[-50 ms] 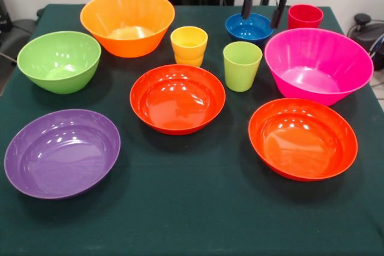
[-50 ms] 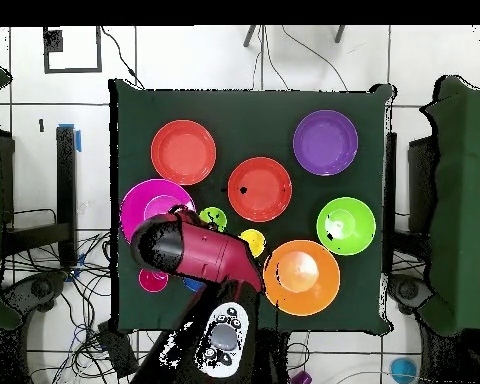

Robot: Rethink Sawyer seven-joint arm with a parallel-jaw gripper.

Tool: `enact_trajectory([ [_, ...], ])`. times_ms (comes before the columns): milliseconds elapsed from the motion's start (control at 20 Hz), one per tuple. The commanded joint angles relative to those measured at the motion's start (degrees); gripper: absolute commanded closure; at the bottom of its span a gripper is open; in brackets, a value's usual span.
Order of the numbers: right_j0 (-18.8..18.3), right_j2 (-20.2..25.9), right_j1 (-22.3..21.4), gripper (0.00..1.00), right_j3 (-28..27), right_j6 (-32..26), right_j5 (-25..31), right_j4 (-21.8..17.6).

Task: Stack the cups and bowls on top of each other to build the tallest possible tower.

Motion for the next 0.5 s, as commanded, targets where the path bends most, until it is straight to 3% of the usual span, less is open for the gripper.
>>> enact_trajectory([
  [50, -0.8, 7.5, 4.6, 0.0, 3.0, 7.7, 1.4, 0.1],
  [500, -0.7, 7.1, 5.5, 0.0, 1.6, 7.5, 2.3, -0.1],
])
